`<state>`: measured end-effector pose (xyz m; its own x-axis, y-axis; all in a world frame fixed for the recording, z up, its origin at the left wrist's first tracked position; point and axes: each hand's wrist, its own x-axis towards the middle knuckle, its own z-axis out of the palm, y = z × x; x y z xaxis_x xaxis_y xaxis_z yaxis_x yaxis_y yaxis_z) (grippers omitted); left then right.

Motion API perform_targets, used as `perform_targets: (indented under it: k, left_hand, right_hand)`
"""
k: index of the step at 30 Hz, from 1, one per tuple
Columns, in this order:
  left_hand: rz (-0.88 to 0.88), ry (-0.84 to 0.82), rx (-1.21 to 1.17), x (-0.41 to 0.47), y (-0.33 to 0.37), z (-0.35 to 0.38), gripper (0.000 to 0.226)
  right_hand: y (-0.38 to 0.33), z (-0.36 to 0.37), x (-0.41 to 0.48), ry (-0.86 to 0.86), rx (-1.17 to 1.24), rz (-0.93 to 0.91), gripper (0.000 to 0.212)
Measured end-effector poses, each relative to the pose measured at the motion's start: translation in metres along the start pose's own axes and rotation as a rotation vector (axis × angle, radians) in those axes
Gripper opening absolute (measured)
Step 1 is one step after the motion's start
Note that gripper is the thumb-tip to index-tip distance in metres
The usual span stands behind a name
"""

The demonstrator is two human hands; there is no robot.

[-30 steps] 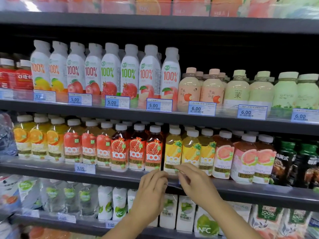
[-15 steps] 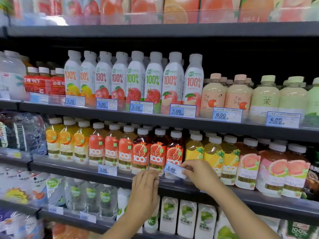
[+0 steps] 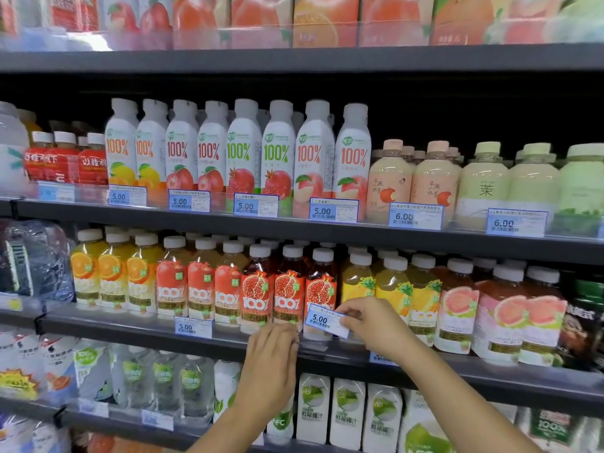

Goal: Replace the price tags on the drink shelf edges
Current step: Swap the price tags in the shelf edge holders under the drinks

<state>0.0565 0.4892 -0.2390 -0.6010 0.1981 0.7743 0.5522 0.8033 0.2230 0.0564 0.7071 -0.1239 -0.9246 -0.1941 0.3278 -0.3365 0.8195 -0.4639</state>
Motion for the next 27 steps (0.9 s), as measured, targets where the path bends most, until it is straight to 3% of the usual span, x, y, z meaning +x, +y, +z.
perform_targets:
  k: [7, 13, 18, 27]
  left_hand:
    - [0.022, 0.026, -0.030, 0.004, 0.013, 0.003, 0.012]
    - [0.161, 0.002, -0.201, 0.018, 0.054, 0.040, 0.016]
    - [0.331, 0.001, -0.276, 0.026, 0.132, 0.081, 0.013]
    - [0.432, -0.030, -0.070, 0.028, 0.244, 0.149, 0.012]
  right_hand:
    - [0.007, 0.000, -0.007, 0.024, 0.066, 0.008, 0.017]
    - [0.051, -0.032, -0.052, 0.261, 0.076, 0.028, 0.014]
    - [0.118, -0.076, -0.102, 0.428, 0.043, 0.132, 0.011]
    - [0.213, -0.134, -0.133, 0.545, 0.057, 0.015, 0.012]
